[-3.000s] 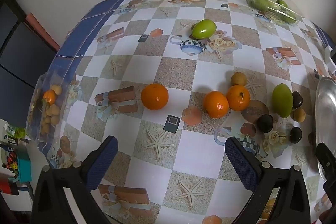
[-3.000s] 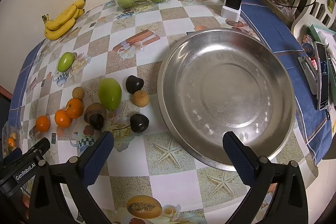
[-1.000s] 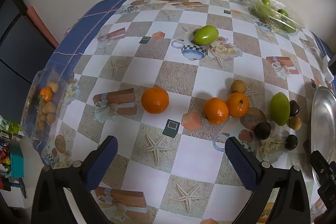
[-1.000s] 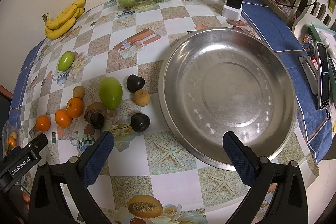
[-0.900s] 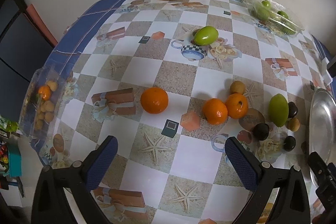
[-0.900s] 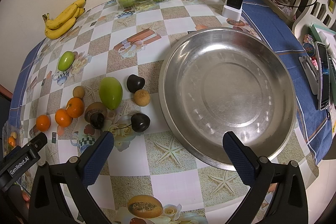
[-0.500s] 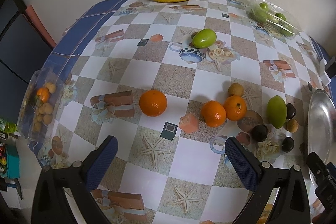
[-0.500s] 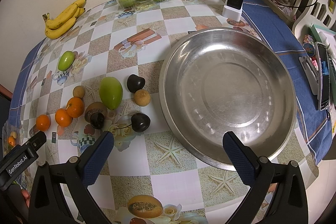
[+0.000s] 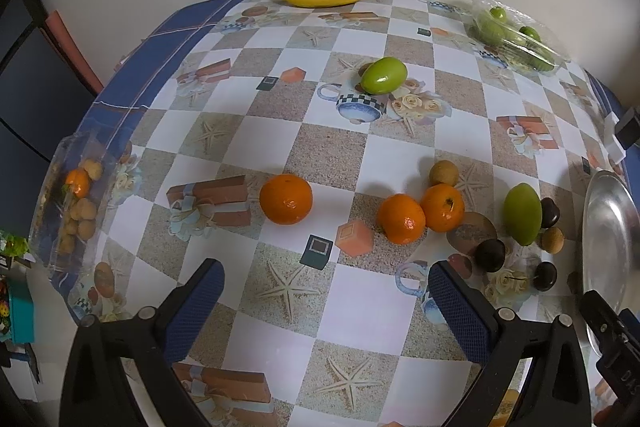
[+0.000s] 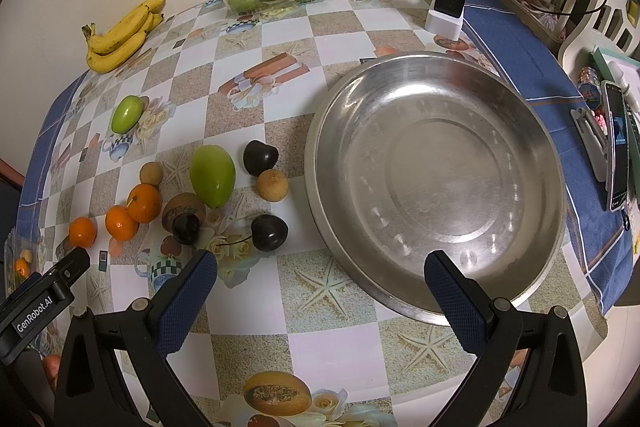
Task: Organize fruits
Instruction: 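Move the right tool onto a dark purple plum while the left tool moves onto an orange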
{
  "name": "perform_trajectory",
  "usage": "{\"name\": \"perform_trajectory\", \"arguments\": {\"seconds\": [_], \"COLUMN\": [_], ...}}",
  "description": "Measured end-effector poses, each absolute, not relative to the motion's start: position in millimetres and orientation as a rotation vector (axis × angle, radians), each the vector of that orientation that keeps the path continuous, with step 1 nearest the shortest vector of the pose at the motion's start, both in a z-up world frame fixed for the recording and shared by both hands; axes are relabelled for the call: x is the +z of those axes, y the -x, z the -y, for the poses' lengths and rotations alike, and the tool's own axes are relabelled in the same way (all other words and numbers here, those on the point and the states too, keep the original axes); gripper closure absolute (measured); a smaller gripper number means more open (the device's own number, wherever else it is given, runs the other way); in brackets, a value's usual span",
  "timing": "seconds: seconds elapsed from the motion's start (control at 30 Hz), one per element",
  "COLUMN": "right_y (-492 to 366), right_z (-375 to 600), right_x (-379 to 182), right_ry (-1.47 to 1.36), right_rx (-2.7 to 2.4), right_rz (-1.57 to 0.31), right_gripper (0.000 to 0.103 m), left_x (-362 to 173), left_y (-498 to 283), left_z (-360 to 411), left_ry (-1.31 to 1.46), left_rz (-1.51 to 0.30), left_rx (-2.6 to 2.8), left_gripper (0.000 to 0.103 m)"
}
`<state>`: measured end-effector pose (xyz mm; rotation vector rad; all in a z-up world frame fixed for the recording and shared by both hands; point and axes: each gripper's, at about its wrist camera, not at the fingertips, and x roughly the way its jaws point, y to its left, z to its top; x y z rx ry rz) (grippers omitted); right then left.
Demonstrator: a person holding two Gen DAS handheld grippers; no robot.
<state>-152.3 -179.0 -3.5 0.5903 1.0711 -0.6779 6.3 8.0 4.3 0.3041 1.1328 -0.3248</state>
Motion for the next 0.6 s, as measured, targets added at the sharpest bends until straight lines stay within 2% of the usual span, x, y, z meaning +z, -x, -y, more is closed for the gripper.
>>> {"name": "perform_trajectory", "arguments": {"seconds": [0.37,0.6], "right_y": [149.8,133.5], "right_z": [177.8,167.2], "right_x": [-4.7,10.6], "right_ry": [-0.586,-0.545], "right_rx": [-0.668,-0.563], "right_rz": [-1.065,-0.986], "right_gripper": [0.0,0.0], "left_x": [6.1,10.4], "left_y": [-9.3,-19.9], "left_z": [-10.4,-14.7], "left_ry": [-0.276,-0.21], "left_rz": [-1.125,-1.106], "left_rx": [-0.337,-0.339], "left_gripper": [0.0,0.0]}}
